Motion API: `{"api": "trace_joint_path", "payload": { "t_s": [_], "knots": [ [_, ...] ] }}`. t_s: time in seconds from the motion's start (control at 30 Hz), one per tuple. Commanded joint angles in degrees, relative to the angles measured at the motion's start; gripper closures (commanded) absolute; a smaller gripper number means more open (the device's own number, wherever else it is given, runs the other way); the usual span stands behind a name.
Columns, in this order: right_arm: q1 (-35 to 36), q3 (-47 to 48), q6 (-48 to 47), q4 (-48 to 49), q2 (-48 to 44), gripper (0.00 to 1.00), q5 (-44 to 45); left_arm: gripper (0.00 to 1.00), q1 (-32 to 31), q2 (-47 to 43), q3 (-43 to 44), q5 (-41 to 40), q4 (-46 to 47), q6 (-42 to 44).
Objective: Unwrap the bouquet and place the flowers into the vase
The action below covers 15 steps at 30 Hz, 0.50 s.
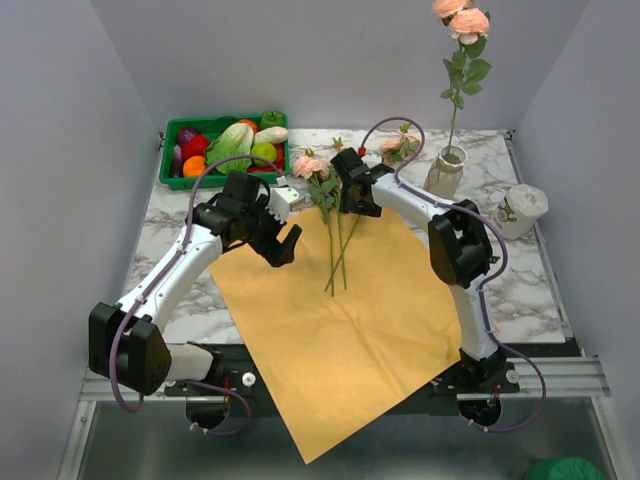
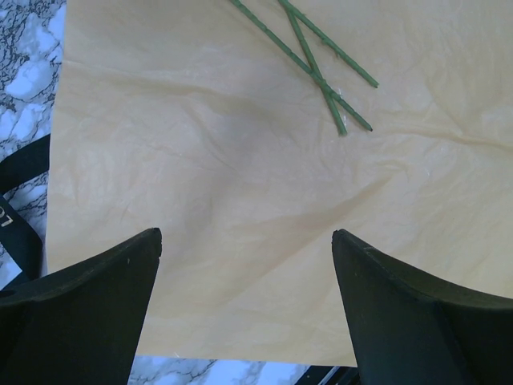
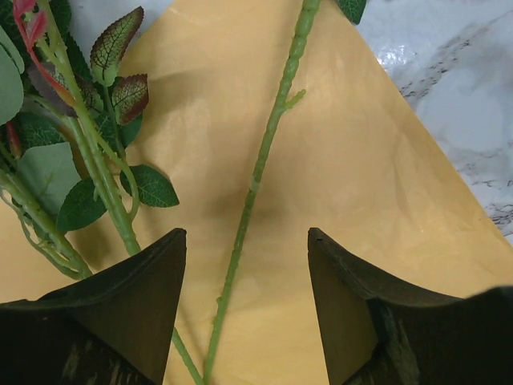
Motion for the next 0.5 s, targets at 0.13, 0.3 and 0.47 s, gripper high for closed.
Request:
{"api": "trace_joint_path", "payload": {
  "t_s": [0.13, 0.3, 0.47],
  "knots": [
    [-1.45, 5.56, 1.45, -4.56, 4.71, 0.35, 2.05, 0.04, 0.31, -1.70, -1.17, -0.19, 0.05, 1.26],
    [-1.81, 7.50, 1.62, -5.53, 7.35, 0.41, 1.34, 0.04, 0.58, -2.05, -1.17, -0.28, -0.22, 1.96],
    [-1.90, 7.68, 2.41, -4.74, 7.88, 0.45, 1.78, 0.04, 0.84, -2.32, -1.08, -0.45, -0.83, 2.49]
  ]
}}
